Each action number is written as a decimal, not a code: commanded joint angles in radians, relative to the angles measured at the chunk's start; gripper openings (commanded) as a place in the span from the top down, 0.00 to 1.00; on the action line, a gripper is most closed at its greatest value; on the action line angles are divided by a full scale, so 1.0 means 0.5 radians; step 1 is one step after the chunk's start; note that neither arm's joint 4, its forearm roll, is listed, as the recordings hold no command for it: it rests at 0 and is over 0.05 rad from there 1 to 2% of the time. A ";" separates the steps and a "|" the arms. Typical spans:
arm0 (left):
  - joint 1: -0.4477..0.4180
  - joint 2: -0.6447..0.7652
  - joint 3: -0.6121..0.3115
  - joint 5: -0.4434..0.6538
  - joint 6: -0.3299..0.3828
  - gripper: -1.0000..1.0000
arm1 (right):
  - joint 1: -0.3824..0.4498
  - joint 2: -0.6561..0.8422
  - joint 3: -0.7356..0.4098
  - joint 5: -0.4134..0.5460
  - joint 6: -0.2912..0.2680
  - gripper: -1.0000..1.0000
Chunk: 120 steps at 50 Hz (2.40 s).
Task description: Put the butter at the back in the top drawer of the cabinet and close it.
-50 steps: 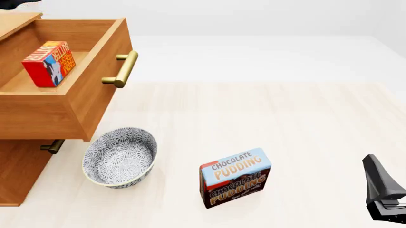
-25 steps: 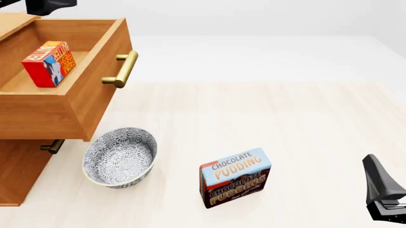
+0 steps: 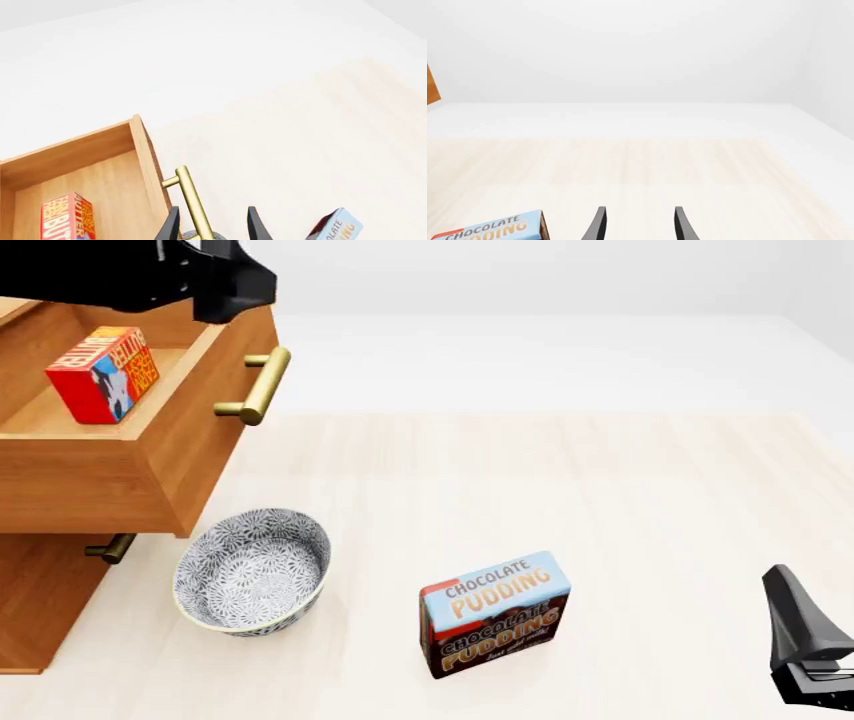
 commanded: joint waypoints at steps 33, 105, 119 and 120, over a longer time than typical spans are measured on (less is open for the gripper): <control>-0.222 0.336 0.049 -0.223 -0.074 0.00 | 0.000 0.000 0.000 0.000 0.000 0.00; -0.268 0.636 0.184 -0.451 -0.187 0.00 | 0.000 0.000 0.000 0.000 0.000 0.00; -0.234 0.659 0.220 -0.481 -0.186 0.00 | 0.000 0.000 0.000 0.000 0.000 0.00; -0.232 0.660 0.221 -0.483 -0.187 0.00 | 0.000 0.000 0.000 0.000 0.000 0.00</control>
